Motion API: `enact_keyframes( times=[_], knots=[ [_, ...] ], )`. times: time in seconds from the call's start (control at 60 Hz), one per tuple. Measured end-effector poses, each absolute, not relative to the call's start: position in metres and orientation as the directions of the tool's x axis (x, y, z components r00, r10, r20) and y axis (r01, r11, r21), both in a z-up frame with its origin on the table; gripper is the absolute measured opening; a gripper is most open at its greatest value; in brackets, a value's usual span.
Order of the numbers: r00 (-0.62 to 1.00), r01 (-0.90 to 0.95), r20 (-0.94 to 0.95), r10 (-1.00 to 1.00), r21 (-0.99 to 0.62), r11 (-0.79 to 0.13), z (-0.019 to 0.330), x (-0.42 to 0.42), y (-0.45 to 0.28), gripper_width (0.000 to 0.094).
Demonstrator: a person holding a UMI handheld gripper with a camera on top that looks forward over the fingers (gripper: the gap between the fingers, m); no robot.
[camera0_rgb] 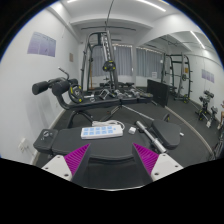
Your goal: Unplug charger
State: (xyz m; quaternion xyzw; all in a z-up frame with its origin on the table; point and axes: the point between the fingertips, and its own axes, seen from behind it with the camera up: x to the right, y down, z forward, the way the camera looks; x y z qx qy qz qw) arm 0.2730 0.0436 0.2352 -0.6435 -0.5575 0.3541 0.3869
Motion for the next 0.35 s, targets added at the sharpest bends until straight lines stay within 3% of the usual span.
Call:
enact_keyframes(
  times=[0.35],
  knots=[
    [0.13,0.411,0.06,0.99,-0.912,0.001,0.246,0.301,0.029,0.0854]
  ],
)
